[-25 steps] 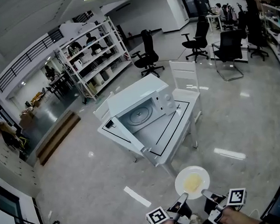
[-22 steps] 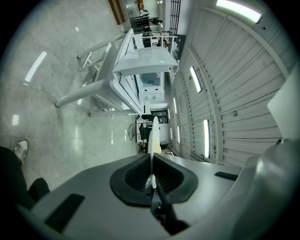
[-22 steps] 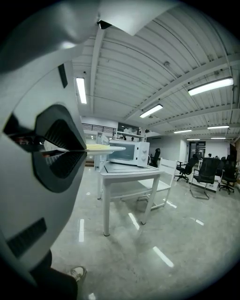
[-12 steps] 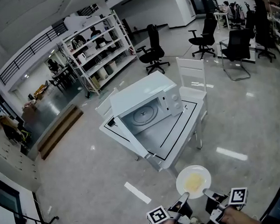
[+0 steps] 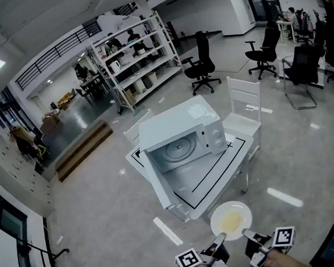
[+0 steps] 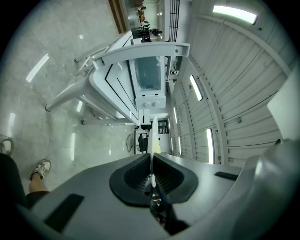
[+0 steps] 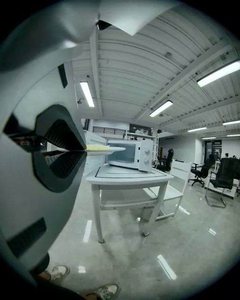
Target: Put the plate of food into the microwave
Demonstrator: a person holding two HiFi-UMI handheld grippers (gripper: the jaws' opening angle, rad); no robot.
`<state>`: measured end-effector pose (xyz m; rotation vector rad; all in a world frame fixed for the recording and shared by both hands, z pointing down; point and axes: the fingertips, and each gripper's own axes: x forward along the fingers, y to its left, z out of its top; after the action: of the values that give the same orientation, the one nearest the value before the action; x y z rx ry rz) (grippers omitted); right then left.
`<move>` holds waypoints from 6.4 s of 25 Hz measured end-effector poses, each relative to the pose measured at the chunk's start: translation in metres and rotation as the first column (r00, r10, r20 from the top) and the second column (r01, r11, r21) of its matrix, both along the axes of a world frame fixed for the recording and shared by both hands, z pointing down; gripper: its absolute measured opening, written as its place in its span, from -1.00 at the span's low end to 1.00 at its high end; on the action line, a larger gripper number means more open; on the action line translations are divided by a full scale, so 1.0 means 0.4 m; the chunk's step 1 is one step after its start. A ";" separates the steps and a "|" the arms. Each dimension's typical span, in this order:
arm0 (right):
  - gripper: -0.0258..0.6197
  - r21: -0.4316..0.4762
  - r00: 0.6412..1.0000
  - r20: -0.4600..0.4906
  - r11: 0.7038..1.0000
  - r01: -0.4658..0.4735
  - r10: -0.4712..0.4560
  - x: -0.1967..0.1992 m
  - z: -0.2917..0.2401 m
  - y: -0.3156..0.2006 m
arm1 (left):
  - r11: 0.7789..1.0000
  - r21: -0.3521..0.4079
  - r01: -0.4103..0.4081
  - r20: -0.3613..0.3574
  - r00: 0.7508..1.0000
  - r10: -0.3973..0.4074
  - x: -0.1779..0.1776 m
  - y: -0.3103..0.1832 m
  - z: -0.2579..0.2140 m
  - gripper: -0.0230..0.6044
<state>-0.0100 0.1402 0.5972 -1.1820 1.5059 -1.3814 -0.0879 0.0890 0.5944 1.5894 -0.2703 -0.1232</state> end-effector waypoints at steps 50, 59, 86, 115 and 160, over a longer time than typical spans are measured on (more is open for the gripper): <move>-0.88 -0.028 0.935 -0.018 0.935 0.354 -0.355 0.323 0.030 -0.642 | 0.920 0.029 0.391 0.034 0.919 -0.392 0.278 -0.561 0.018 -0.88; -0.88 -0.033 0.936 0.007 0.935 0.353 -0.353 0.315 0.047 -0.736 | 0.903 0.025 0.430 0.058 0.901 -0.431 0.267 -0.644 0.033 -0.88; -0.88 -0.048 0.898 0.035 0.897 0.440 -0.439 0.322 0.119 -1.015 | 0.814 0.004 0.581 0.114 0.808 -0.577 0.271 -0.898 0.105 -0.88; -0.88 -0.098 0.932 -0.026 0.929 0.357 -0.361 0.251 0.171 -1.147 | 0.751 -0.040 0.659 0.128 0.749 -0.650 0.198 -1.037 0.170 -0.88; -0.88 -0.127 0.941 -0.029 0.935 0.331 -0.337 0.204 0.164 -1.230 | 0.777 0.030 0.629 0.121 0.769 -0.628 0.206 -1.151 0.163 -0.87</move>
<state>0.0716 -0.3517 0.6629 -1.0717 1.7406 -1.6986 -0.0054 -0.3712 0.6596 1.4384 -0.9043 -0.5449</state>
